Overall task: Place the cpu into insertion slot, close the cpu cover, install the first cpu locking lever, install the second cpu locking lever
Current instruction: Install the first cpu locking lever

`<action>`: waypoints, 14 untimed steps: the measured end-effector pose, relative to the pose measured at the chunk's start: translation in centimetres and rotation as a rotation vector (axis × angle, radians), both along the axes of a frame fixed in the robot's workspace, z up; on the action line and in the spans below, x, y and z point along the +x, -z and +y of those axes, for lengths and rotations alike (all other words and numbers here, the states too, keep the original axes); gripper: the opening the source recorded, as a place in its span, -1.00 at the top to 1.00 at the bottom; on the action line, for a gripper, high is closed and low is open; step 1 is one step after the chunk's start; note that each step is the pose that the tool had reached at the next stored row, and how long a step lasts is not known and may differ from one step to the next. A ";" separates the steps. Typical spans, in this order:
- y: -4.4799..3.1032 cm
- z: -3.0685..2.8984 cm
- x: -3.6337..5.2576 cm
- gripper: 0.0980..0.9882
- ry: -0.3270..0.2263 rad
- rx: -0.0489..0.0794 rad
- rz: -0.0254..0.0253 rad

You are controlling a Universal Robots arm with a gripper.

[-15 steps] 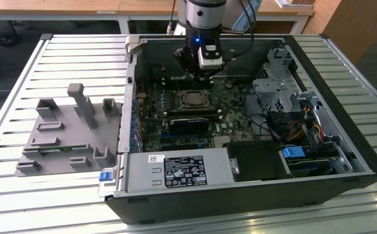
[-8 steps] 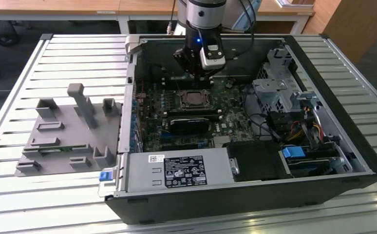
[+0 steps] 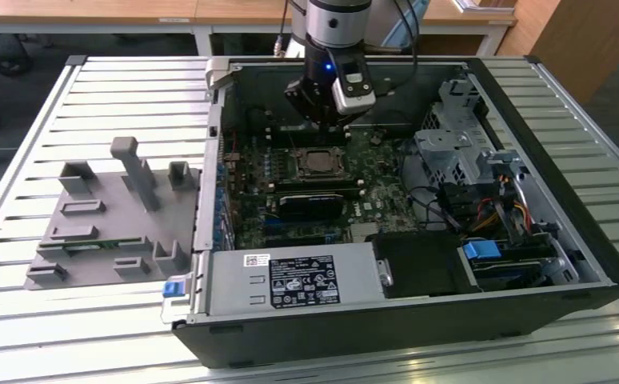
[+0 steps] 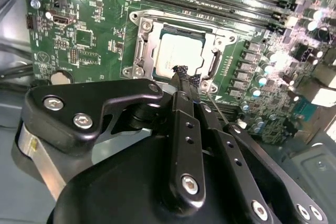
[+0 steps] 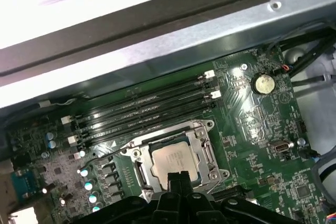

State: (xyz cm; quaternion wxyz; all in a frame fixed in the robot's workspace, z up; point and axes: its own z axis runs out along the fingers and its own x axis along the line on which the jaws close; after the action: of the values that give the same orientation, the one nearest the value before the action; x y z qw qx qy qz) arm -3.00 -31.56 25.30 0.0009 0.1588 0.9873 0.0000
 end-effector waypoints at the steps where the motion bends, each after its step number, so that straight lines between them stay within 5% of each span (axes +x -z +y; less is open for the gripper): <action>1: 0.00 0.00 0.00 0.98 -0.010 0.000 -0.0001; 14: 0.05 0.00 0.00 0.98 -0.169 0.000 -0.0002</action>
State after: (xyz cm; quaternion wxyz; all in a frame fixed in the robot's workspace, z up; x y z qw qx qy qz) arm -3.00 -31.56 25.25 0.0010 0.0751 0.9972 0.0001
